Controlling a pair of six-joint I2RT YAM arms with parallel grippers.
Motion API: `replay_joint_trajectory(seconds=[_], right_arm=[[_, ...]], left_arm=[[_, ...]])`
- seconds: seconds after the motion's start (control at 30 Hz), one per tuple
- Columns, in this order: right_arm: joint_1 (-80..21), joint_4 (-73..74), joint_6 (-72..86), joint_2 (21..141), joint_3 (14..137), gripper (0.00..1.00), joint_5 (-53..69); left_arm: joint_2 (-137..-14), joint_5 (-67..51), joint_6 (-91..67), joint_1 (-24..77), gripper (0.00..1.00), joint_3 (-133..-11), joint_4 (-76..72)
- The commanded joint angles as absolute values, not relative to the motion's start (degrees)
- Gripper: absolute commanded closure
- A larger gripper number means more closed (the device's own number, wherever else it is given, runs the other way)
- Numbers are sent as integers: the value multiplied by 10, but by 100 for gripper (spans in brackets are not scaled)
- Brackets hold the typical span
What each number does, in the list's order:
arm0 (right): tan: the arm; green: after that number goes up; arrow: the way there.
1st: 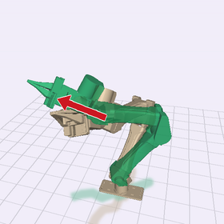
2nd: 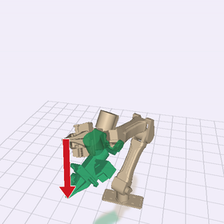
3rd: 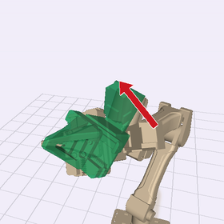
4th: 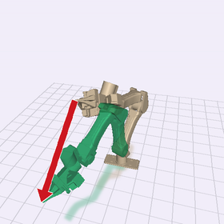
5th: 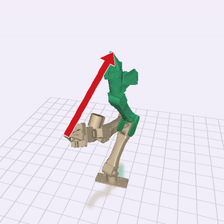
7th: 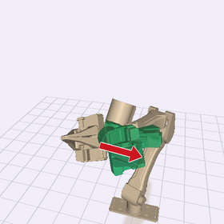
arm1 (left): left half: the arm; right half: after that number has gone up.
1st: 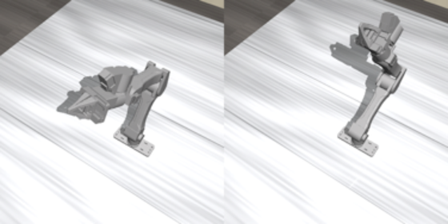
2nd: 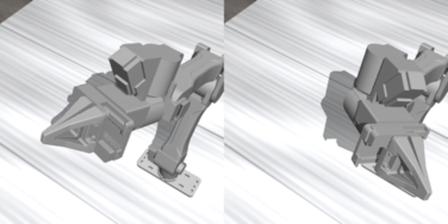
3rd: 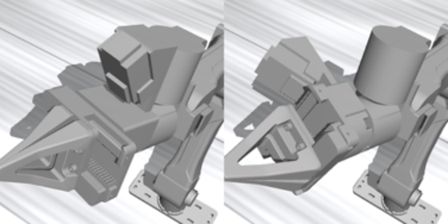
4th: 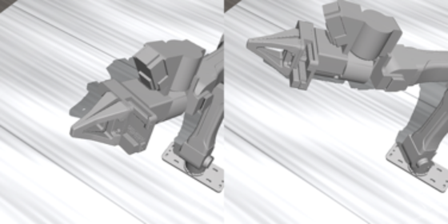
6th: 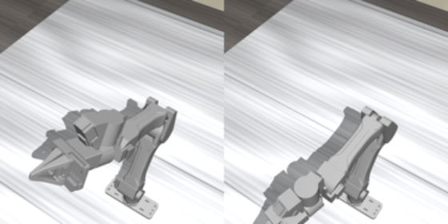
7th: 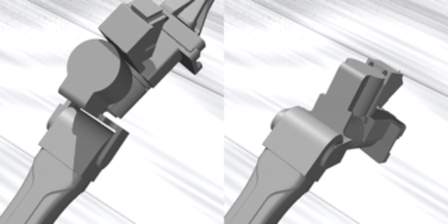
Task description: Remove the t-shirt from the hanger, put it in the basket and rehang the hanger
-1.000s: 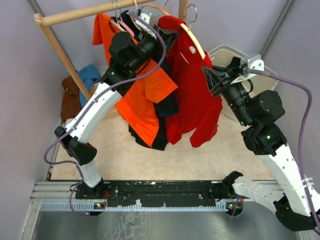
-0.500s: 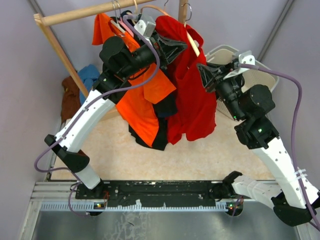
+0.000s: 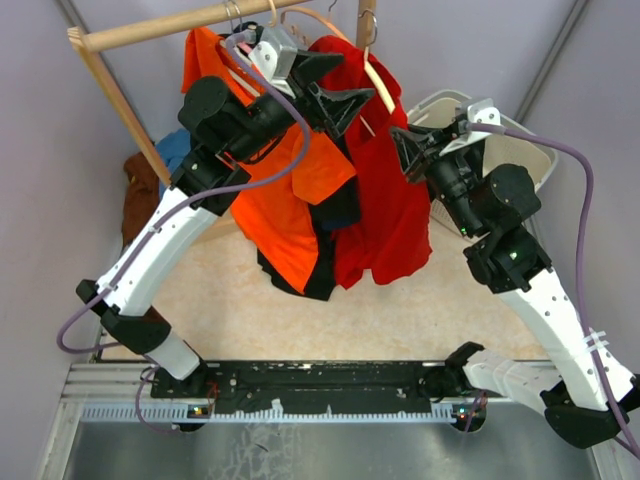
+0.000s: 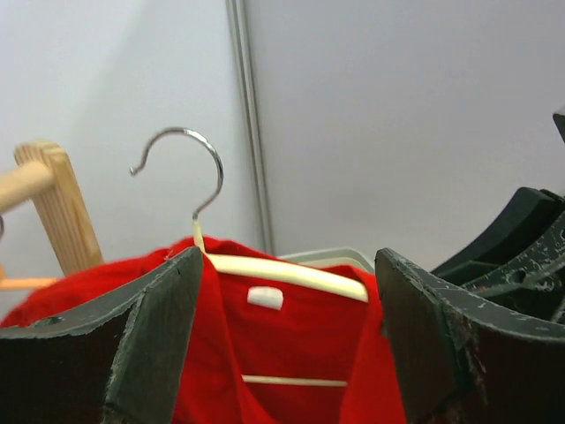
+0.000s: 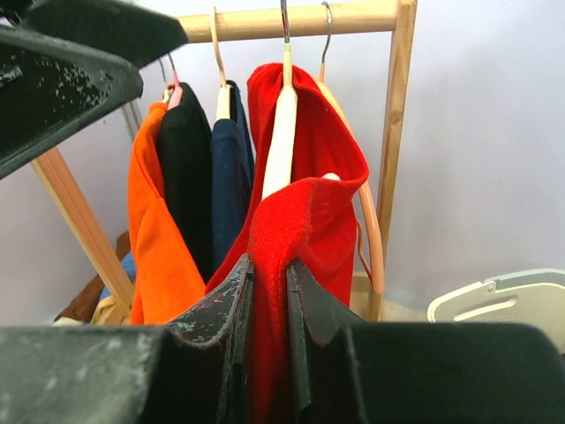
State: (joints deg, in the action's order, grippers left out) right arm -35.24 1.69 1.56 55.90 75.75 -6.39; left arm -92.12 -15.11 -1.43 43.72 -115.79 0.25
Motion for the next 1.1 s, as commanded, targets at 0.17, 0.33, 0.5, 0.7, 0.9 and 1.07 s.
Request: replay_joint_trajectory(seconds=[0.17,0.33,0.5,0.7,0.9,1.07], right_arm=[[-356,-52,11,537,759,100,-37],[-357,-49,10,532,754,100,-32],[-357,-48,8,529,752,100,-28],[-358,-49,10,522,747,100,-26],[-359,-47,11,518,742,100,-24],[-359,-44,11,516,741,100,-24]], left_arm=[[-965,-166,95,436,15,-1197,-82],[-997,-168,96,428,17,-1233,-80],[-1019,-162,85,422,22,-1258,-76],[-1034,-166,65,415,32,-1271,-75],[-1056,-181,46,412,39,-1301,-71],[-1073,-191,23,412,43,-1319,-73]])
